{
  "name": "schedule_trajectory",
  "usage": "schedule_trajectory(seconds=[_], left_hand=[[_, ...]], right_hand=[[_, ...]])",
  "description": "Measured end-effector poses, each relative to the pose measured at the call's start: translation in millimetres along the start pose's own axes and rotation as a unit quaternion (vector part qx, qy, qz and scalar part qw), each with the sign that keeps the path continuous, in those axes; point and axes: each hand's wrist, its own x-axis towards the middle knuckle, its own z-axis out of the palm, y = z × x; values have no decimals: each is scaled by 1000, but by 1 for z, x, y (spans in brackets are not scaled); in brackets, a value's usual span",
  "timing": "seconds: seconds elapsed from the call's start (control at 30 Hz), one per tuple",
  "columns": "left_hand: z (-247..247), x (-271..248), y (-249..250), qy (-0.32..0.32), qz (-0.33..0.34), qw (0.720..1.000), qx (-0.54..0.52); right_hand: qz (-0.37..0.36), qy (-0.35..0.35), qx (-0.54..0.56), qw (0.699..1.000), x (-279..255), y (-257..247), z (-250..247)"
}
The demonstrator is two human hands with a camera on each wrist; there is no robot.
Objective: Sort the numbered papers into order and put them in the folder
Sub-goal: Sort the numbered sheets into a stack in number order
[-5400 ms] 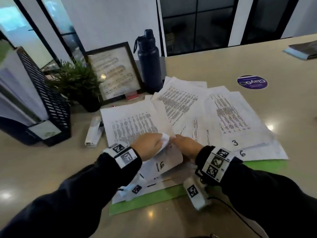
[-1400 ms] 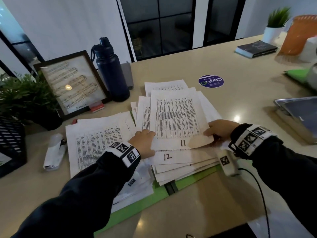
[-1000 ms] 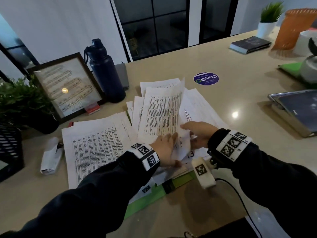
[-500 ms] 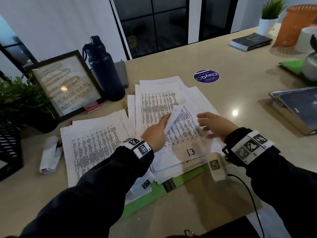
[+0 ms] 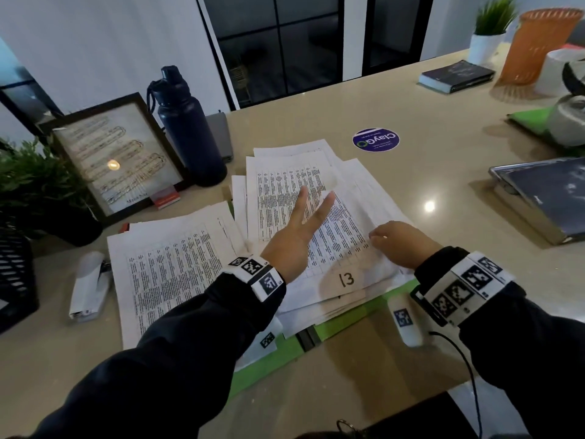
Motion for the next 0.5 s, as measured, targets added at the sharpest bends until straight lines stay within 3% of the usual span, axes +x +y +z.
schedule_trajectory(seconds=[0.17, 0.23, 0.37, 0.5], left_hand=[[-1, -1, -2, 84, 40, 996, 4], [-3, 0, -3, 71, 29, 997, -2], [-4, -1, 5, -59, 33, 996, 59], [9, -4, 6, -221, 57, 965, 126]], right_hand=[[-26, 6, -112, 993, 1, -1, 8], [-20, 0, -115, 993, -1, -4, 8], [-17, -36, -47, 998, -6, -13, 4], [-38, -10, 147, 988, -3, -10, -4]])
